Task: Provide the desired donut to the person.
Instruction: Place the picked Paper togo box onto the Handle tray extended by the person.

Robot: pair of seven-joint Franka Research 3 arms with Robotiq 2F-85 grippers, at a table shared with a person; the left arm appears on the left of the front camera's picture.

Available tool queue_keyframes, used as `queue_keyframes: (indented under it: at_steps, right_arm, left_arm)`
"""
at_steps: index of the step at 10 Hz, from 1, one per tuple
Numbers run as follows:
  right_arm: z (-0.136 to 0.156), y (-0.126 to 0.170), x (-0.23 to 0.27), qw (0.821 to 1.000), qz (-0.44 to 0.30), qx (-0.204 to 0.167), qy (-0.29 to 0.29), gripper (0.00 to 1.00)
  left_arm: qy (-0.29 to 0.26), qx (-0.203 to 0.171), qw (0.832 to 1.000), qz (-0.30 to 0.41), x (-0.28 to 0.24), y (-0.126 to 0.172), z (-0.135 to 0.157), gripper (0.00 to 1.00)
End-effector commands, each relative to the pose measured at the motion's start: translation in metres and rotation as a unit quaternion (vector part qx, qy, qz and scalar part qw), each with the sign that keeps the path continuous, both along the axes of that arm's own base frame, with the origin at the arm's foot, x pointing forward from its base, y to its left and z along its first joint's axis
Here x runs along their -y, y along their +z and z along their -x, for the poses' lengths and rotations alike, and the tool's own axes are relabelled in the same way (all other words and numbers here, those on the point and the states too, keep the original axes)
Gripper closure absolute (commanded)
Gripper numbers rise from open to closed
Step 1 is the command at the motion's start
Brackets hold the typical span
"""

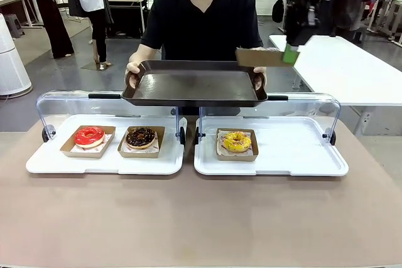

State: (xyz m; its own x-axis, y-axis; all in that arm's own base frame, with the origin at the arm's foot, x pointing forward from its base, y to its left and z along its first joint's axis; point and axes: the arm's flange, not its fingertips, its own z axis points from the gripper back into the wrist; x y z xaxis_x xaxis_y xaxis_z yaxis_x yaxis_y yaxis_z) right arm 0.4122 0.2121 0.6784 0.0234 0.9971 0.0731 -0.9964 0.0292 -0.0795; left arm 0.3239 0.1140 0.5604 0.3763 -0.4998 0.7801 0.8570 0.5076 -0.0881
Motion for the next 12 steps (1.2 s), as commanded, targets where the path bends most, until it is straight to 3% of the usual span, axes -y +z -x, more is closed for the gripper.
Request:
queue_keyframes:
  at_steps: [1,5,12]
  right_arm:
    - [-0.030,-0.002,-0.024,1.000,-0.001,0.011,0.009,0.98]
    - [-0.083,-0.041,-0.037,1.000,-0.008,0.019,0.016,0.98]
    - [-0.120,-0.087,-0.022,0.999,-0.040,0.014,0.028,0.98]
  left_arm:
    - [-0.004,0.007,1.000,0.008,-0.001,0.001,0.000,0.00]
    - [-0.004,0.007,1.000,0.008,-0.001,0.001,0.000,0.00]
    - [-0.004,0.007,1.000,0.008,-0.001,0.001,0.000,0.00]
